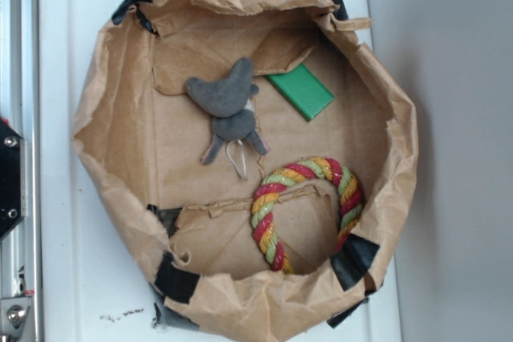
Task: Grab the gray animal.
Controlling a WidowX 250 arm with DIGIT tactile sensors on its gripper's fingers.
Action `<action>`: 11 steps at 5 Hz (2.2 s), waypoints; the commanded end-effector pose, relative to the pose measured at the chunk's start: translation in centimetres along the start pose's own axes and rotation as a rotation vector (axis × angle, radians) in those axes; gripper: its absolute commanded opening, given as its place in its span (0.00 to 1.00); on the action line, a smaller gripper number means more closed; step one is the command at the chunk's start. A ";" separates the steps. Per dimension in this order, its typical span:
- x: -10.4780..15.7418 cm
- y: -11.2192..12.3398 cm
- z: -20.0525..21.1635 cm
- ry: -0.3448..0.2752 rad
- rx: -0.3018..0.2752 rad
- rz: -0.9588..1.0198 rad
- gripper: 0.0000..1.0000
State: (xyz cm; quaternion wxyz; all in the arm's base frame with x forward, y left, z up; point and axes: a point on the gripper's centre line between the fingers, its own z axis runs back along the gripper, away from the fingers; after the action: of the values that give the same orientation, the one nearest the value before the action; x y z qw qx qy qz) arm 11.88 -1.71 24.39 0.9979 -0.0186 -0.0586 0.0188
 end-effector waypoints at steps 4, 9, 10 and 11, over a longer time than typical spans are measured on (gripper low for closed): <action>1.5 -1.0 -3.7 -0.011 0.020 0.405 1.00; 6.2 -2.8 -5.8 -0.046 -0.050 0.721 1.00; 8.8 -3.0 -7.6 -0.120 -0.054 0.845 1.00; 12.0 -2.5 -10.0 -0.168 -0.005 0.907 1.00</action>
State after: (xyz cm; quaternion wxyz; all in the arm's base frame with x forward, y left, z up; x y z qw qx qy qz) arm 24.23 -3.92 14.11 0.8836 -0.0200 -0.1017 0.4565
